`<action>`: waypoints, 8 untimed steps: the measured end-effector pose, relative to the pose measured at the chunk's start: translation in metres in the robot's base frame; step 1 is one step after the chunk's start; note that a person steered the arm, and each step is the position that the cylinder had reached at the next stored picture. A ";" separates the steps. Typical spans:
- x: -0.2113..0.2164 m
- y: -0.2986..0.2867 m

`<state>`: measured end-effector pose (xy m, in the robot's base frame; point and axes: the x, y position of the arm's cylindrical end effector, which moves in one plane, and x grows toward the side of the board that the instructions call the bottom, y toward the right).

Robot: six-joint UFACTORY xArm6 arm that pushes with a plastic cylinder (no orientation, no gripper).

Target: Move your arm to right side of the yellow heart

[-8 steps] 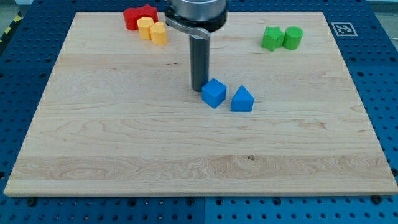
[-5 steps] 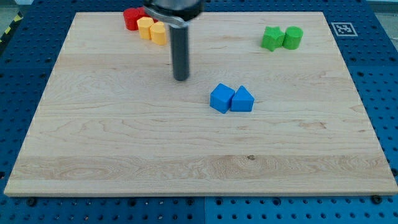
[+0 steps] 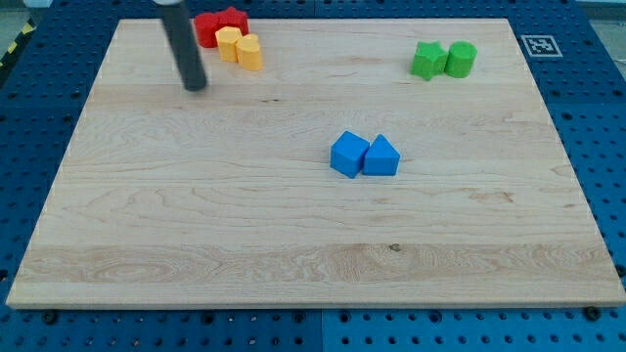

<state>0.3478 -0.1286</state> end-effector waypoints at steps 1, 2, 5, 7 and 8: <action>0.006 0.093; -0.010 0.154; -0.093 0.130; -0.104 0.071; -0.104 0.039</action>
